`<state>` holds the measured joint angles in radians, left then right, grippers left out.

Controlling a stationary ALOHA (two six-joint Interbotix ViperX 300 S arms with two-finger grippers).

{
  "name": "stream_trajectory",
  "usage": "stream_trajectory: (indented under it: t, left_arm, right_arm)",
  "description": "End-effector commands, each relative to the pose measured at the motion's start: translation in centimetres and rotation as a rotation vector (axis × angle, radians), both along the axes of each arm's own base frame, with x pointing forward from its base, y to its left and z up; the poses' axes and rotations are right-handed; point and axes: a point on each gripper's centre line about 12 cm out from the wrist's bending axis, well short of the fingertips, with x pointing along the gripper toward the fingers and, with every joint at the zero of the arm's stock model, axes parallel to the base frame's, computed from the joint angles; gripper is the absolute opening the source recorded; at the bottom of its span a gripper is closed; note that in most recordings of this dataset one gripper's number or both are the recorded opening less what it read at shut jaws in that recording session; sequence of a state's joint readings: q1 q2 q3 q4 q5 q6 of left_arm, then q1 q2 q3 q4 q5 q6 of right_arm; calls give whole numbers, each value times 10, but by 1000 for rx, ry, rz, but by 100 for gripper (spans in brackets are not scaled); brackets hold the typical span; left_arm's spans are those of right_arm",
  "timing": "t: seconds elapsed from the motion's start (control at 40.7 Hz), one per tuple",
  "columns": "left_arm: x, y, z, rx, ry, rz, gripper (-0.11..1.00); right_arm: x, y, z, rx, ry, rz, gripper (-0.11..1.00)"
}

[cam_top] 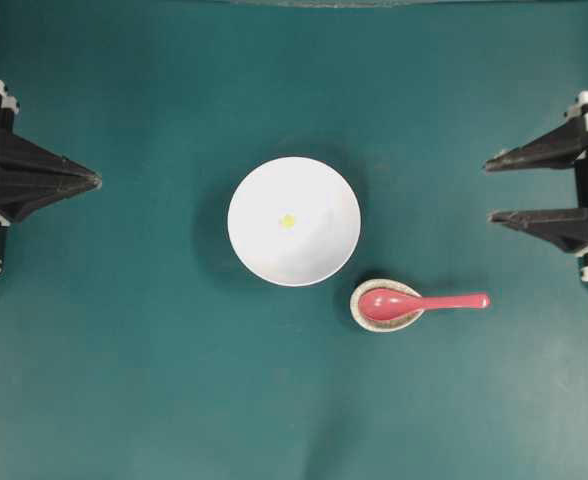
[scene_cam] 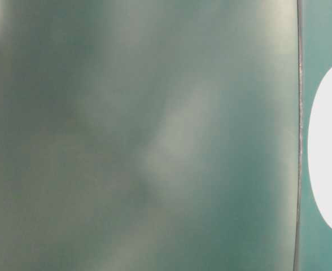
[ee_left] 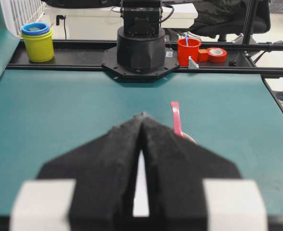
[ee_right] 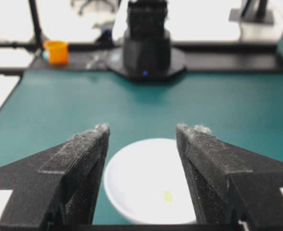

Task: Scoop the yellow hexagonal prism block from the bowl with a spoon using the right arm.
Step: 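Move the right gripper toward the pink spoon handle on the rest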

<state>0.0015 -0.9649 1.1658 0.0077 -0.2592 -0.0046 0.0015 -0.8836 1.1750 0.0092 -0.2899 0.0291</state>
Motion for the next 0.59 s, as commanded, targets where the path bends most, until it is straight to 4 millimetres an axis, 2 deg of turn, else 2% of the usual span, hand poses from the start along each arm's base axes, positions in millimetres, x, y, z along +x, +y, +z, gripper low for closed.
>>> stream_trajectory:
  t: [0.0,0.246,0.565]
  left_arm:
    - [2,0,9,0,-21,0,0]
    - [3,0,9,0,-20,0,0]
    - [3,0,10,0,-25,0,0]
  right_arm:
    - [7,2,-8,16,29,6,61]
    - [21,12,-52,30,64,45,61]
    - [27,27,-105,80,66,58,61]
